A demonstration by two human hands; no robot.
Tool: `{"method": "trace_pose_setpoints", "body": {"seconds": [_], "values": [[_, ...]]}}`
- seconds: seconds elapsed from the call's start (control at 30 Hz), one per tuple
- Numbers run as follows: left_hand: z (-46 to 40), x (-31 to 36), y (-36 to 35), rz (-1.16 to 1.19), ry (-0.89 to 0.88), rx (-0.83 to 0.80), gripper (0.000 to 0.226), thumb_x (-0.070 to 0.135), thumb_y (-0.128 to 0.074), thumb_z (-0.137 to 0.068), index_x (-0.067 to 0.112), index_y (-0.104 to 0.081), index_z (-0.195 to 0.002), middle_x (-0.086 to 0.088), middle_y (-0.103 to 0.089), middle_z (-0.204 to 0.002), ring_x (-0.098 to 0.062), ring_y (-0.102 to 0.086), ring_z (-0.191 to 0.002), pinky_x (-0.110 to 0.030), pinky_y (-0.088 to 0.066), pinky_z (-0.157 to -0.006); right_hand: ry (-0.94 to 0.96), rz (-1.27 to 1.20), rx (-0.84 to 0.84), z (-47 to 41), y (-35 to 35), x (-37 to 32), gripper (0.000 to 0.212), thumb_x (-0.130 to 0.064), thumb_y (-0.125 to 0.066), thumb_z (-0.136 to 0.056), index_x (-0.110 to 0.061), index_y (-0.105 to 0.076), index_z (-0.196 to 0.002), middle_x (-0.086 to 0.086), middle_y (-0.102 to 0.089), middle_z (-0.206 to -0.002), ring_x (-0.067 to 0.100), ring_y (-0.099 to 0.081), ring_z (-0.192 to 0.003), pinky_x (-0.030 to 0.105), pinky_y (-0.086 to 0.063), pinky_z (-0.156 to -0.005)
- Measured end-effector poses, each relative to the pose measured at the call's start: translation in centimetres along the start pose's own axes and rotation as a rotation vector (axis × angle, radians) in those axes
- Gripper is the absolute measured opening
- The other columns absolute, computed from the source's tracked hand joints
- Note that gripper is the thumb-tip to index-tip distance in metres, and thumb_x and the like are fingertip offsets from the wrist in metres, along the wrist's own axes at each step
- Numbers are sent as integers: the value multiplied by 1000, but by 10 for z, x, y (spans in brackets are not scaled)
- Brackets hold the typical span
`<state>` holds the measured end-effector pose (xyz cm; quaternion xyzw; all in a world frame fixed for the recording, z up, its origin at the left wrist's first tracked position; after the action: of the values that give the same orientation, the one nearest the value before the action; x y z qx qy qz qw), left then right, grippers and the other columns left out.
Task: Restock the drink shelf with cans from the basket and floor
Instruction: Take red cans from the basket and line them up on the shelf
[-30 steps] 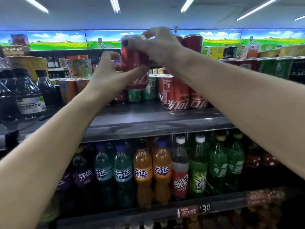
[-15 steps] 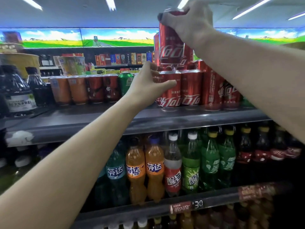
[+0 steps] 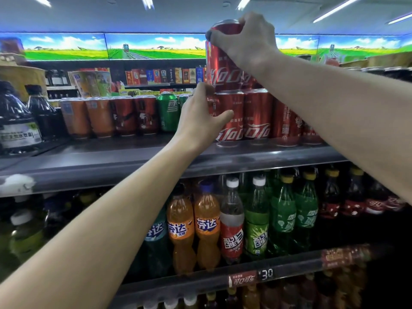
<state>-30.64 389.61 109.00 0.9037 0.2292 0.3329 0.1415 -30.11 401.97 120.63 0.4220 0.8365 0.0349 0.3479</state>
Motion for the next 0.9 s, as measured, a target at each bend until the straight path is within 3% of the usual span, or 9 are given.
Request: {"method": "trace_pose_setpoints", "body": {"seconds": [0.13, 0.3, 0.47, 0.63, 0.9], "values": [[0, -2, -1, -21, -17, 21, 54, 31, -79, -89, 15, -54, -134, -1, -64, -134, -21, -60, -124, -46, -51, -105, 9, -4, 1, 0, -3, 6, 71, -62, -69, -87, -13, -53, -136, 3, -63, -127, 17, -62, -106, 29, -55, -92], [-1, -1, 0, -37, -45, 32, 52, 31, -79, -89, 15, -55, -132, 1, -66, -131, -19, -63, -117, -43, -53, -102, 10, -1, 6, 1, -4, 10, 71, -60, -67, -91, -12, -47, -139, 3, -60, -126, 18, -60, -106, 28, -53, -90], [1, -2, -1, -62, -80, 42, 47, 27, -79, -89, 15, -54, -128, 2, -67, -126, -18, -64, -113, -41, -53, -98, -7, -16, 10, 0, -7, 17, 75, -61, -70, -86, -12, -43, -135, 6, -60, -126, 24, -62, -111, 39, -55, -96], [1, -1, 0, -69, -92, 42, 47, 26, -78, -90, 14, -54, -128, 2, -66, -128, -17, -63, -115, -39, -52, -98, 26, 16, -11, 0, -8, 20, 77, -59, -68, -88, -10, -44, -141, 6, -60, -131, 14, -54, -100, 24, -44, -83], [3, 3, 3, -70, -88, 8, 51, 25, -79, -90, 13, -52, -131, 1, -66, -130, -17, -64, -114, -39, -53, -99, 7, 13, -52, 5, -8, 25, 80, -57, -70, -88, -8, -43, -145, 5, -58, -133, 12, -49, -99, 23, -39, -82]]}}
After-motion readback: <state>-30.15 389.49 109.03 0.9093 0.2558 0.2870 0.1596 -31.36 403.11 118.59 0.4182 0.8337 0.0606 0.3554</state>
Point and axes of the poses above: each hand's wrist, its own z-axis away from the middle knuckle, its own y-axis out of the back of the hand, x = y × z, the point moved 2 cm from there along -z, towards the middle knuckle
